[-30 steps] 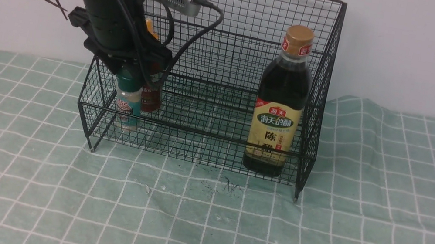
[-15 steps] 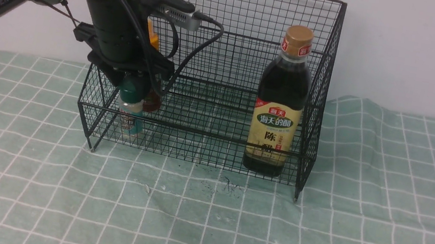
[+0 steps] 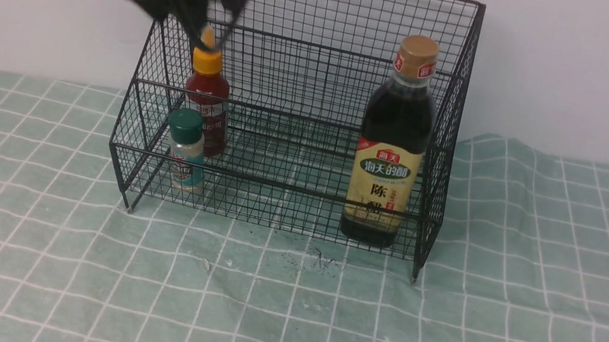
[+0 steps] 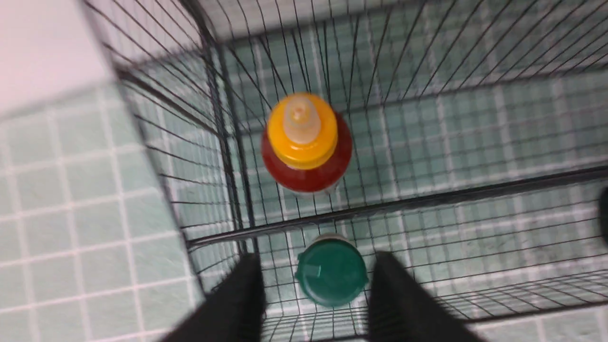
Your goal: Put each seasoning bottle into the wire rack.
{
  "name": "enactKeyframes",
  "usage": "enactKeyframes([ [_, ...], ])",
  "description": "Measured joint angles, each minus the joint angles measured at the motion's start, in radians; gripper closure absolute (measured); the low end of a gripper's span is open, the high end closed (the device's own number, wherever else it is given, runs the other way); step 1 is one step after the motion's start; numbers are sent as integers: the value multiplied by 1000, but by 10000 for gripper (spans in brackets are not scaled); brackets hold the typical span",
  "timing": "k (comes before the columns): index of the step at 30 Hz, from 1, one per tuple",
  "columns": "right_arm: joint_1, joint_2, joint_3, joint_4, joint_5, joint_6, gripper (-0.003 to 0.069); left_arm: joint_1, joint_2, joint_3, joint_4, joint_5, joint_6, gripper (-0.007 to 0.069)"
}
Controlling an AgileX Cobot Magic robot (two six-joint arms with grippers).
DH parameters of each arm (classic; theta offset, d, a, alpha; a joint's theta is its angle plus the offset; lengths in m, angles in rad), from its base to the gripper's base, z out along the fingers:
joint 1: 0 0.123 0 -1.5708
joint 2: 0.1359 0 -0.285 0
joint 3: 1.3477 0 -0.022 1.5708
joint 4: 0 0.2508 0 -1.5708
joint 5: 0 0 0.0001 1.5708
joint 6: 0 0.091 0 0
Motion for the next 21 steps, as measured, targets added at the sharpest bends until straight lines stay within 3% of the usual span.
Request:
enactKeyframes([
  [3,0,-58,73,-70,-129,101,675,-1,-157,44,-16,8,1,596],
  [9,0,-248,272,-254,-397,294,675,-1,-453,258,-59,2,4,631],
  [14,0,-457,494,-477,-738,516,675,-1,-832,654,-65,-213,15,631],
  [21,0,-531,588,-633,-942,629,675,-1,-1212,1090,-67,-576,7,631],
])
